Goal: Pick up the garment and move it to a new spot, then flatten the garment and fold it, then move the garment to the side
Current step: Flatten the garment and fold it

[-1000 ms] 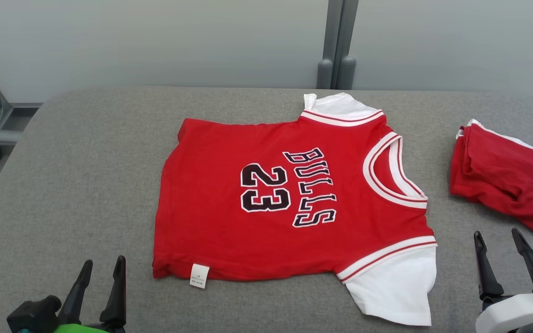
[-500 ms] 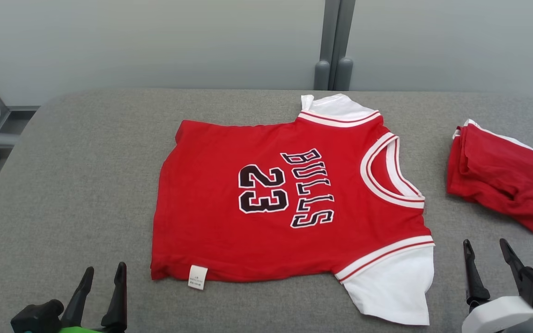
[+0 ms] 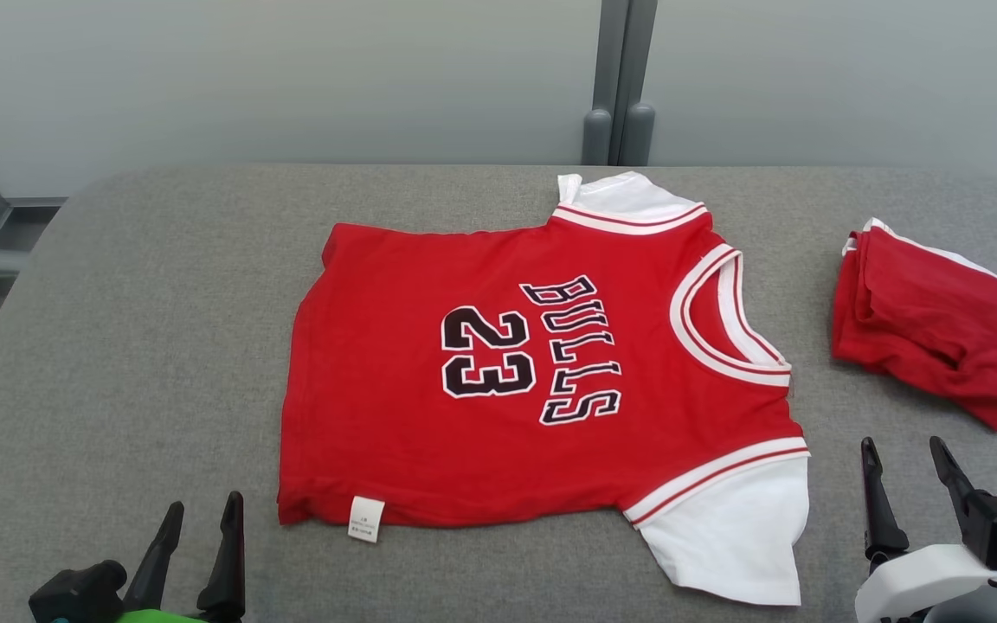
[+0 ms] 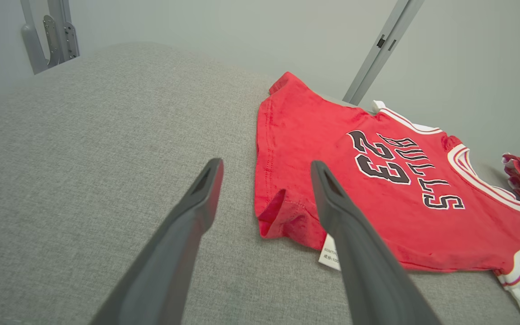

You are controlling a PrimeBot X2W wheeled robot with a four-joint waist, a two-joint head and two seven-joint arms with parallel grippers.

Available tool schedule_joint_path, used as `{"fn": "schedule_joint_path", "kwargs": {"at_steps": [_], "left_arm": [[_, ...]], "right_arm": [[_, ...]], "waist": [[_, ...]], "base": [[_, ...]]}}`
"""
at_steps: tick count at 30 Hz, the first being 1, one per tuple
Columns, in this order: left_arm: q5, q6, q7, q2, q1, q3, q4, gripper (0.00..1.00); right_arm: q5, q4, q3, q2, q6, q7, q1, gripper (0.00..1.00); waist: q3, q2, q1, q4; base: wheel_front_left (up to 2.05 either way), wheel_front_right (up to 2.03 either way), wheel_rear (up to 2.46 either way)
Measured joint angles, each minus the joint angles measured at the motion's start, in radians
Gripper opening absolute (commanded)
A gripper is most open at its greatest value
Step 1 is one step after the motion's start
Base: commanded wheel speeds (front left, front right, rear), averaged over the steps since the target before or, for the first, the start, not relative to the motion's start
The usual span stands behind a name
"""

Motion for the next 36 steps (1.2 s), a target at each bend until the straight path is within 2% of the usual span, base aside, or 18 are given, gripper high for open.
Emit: {"fn": "schedule_joint_path", "kwargs": {"at_steps": [4,19,27,32,36], "left_arm": [[-0.002,0.0,0.0,0.0,-0.011,0.0,0.008,1.0],[-0.002,0.0,0.0,-0.001,-0.015,-0.007,0.028,1.0],[-0.002,0.0,0.0,-0.003,-0.016,-0.048,0.049,1.0],[-0.011,0.0,0.0,-0.008,-0.033,-0.059,0.038,1.0],[-0.011,0.0,0.0,-0.008,-0.035,-0.054,0.034,1.0]], "right_arm": [[0.01,0.001,-0.014,0.008,0.002,0.0,0.0,1.0],[0.018,0.008,-0.046,0.007,0.045,0.0,0.0,1.0],[0.014,0.05,0.019,0.017,0.099,0.0,0.054,1.0],[0.003,0.128,0.082,0.027,0.135,0.0,0.11,1.0],[-0.002,0.16,0.088,0.034,0.136,0.0,0.105,1.0]], "waist": [[0.003,0.0,0.0,-0.002],[0.005,0.0,0.0,-0.008],[0.011,0.0,0.0,-0.005],[0.031,0.0,0.0,-0.003],[0.04,0.0,0.0,-0.01]], "base": [[0.0,0.0,0.0],[0.0,0.0,0.0],[0.0,0.0,0.0],[0.0,0.0,0.0],[0.0,0.0,0.0]]}}
